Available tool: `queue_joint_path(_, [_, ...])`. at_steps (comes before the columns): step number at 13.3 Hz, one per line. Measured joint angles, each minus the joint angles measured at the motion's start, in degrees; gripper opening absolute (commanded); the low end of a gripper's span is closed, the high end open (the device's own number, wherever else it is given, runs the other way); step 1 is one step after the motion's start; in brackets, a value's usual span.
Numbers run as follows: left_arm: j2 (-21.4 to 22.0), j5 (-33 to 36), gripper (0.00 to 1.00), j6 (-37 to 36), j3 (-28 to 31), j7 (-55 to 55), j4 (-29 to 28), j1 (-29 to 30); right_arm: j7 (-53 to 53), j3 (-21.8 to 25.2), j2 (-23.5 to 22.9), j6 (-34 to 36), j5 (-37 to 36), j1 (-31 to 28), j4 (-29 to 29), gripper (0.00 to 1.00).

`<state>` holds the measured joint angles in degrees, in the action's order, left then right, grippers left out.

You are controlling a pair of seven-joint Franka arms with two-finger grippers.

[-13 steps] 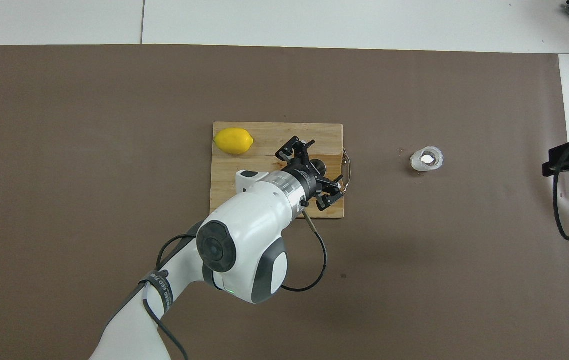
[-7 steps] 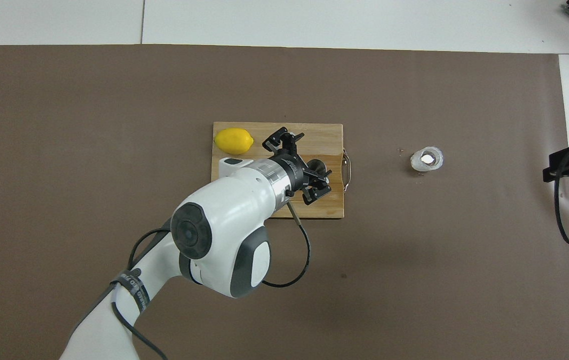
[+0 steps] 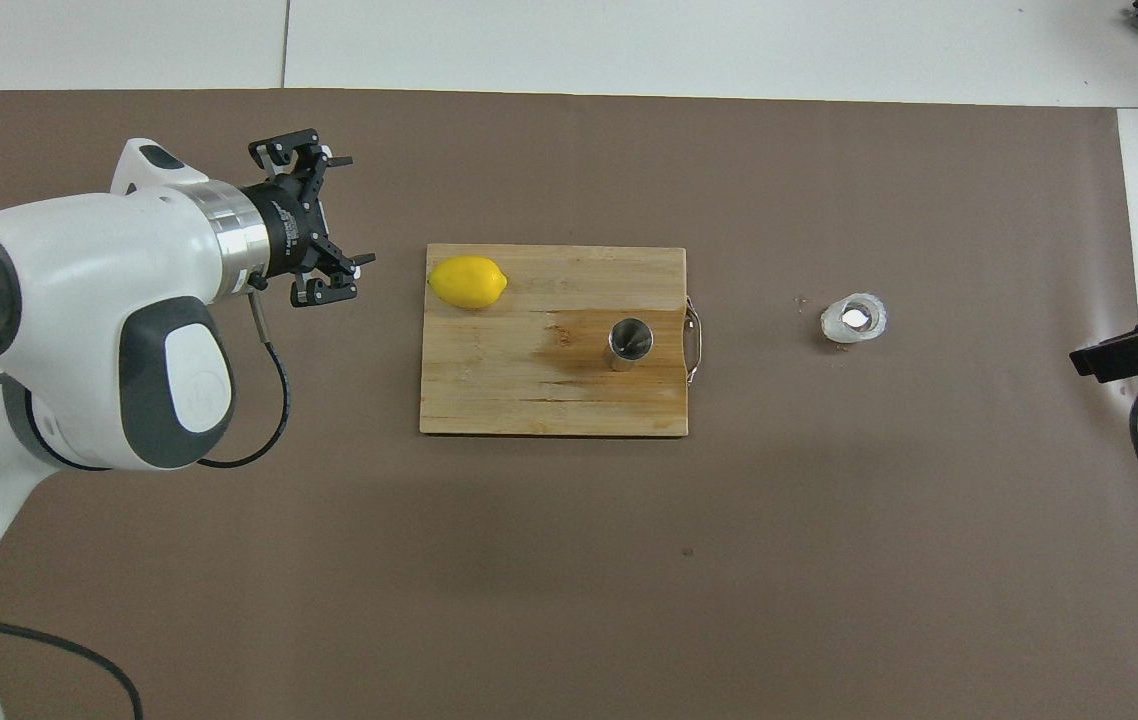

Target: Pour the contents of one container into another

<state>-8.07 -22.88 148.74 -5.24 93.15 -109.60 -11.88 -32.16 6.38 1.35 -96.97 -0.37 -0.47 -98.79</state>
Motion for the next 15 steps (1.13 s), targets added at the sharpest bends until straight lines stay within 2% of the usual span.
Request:
queue_joint_path(2, [0.1,0.2,1.00,-0.6,0.0,-2.3,0.0,3.9,-8.9,0.1,0.5,-7.5,1.7,-0.3,-6.6,1.00])
queue_joint_path(4, [0.7,1.2,1.00,-4.4,0.0,-10.3,0.2,6.8,-19.8,0.1,-0.1,-16.0,4.9,-1.4,-12.9,1.00])
queue_joint_path(6, [1.9,5.9,1.00,-11.2,0.1,-22.1,1.0,8.5,-35.4,0.2,-3.2,-23.0,13.2,-3.9,-16.4,1.00])
queue_joint_path(8, [2.9,11.7,1.00,-15.9,0.1,-32.1,2.1,9.3,-50.7,0.3,-7.7,-27.9,23.5,-6.0,-17.0,1.00])
queue_joint_path(12, [3.3,18.7,1.00,-19.9,0.1,-51.5,2.5,9.4,-71.1,0.2,-13.7,-29.2,39.4,-6.4,-16.8,1.00])
queue_joint_path(15, [4.3,20.3,1.00,-24.7,0.2,-69.4,3.0,10.7,-80.3,0.0,-17.2,-27.2,48.1,-6.4,-16.8,1.00])
